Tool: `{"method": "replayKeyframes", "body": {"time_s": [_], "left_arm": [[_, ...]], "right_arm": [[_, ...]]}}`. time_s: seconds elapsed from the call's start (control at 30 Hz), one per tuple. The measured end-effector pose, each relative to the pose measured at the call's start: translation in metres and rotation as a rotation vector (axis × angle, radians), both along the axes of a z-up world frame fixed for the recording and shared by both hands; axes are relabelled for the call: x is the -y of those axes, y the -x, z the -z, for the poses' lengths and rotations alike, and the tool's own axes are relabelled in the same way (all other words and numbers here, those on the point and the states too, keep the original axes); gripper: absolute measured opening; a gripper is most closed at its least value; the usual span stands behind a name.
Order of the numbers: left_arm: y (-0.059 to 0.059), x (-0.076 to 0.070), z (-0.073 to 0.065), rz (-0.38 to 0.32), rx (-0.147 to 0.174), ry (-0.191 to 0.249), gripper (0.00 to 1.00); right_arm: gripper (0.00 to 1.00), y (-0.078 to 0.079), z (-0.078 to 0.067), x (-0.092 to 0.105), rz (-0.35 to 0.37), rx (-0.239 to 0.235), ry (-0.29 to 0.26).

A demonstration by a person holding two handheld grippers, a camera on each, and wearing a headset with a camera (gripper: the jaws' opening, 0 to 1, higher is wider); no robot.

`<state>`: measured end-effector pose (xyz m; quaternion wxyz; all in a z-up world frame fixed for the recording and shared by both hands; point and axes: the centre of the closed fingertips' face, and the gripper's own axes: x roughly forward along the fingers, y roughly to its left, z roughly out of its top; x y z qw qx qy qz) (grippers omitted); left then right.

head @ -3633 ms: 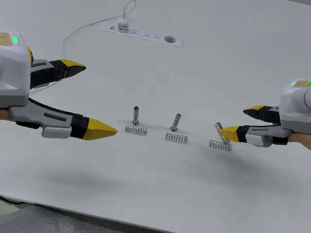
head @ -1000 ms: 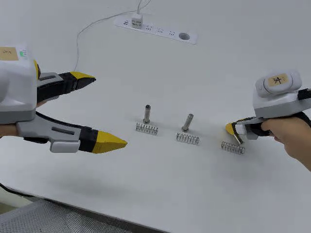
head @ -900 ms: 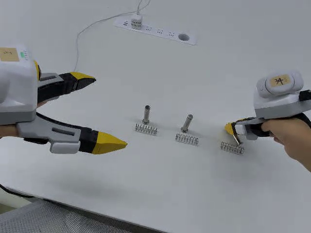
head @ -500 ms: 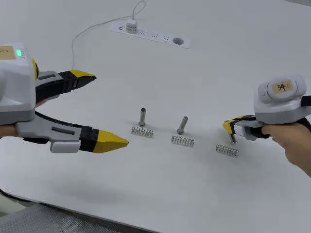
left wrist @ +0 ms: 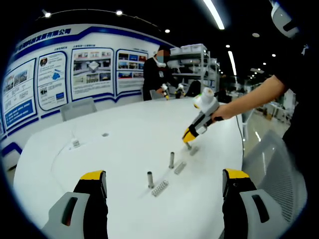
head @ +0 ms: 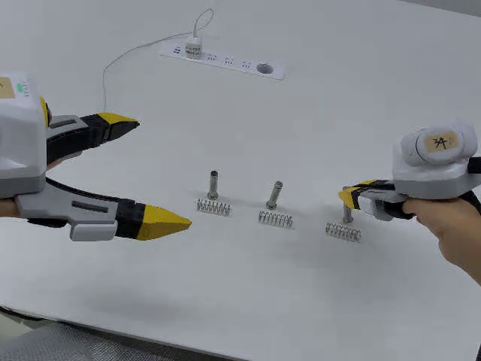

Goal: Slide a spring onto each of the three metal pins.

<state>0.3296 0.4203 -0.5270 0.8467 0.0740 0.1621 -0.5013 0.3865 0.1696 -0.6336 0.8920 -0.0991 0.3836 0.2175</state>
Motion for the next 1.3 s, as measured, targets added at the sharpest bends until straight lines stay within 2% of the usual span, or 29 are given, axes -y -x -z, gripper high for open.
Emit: {"method": "replayKeyframes", "body": {"time_s": [0.1,0.2,0.43,0.47,0.53,0.6,0.63,0.9,1.03,1.3], "left_arm": [[0.002,0.003,-0.001,0.004,-0.001,0.002,0.99],[0.004,0.006,-0.002,0.009,0.000,0.003,0.99],[0.004,0.009,-0.005,0.015,0.002,0.004,0.99],[0.004,0.010,-0.006,0.014,0.003,0.005,0.99],[0.004,0.010,-0.007,0.013,0.002,0.007,0.98],[0.005,0.011,-0.007,0.015,0.000,0.004,0.98],[0.006,0.011,-0.006,0.017,-0.002,0.001,0.98],[0.010,0.014,-0.003,0.028,-0.008,-0.013,0.98],[0.011,0.016,-0.002,0.037,-0.009,-0.016,0.98],[0.012,0.021,-0.006,0.044,0.003,-0.008,0.98]], "right_arm": [[0.08,0.001,-0.001,0.001,0.008,0.023,-0.008],[0.08,0.001,-0.004,-0.001,0.017,0.061,-0.045],[0.08,0.004,-0.004,-0.003,0.019,0.101,-0.080],[0.08,0.003,-0.006,-0.006,0.012,0.131,-0.099],[0.08,0.005,-0.007,-0.007,0.014,0.160,-0.118],[0.08,0.007,-0.004,-0.006,0.011,0.165,-0.129],[0.08,0.007,-0.006,-0.008,0.013,0.188,-0.155],[0.08,0.013,-0.005,-0.004,-0.008,0.195,-0.127],[0.09,0.015,-0.005,-0.004,-0.001,0.190,-0.134],[0.09,0.017,-0.005,-0.002,0.014,0.174,-0.120]]}}
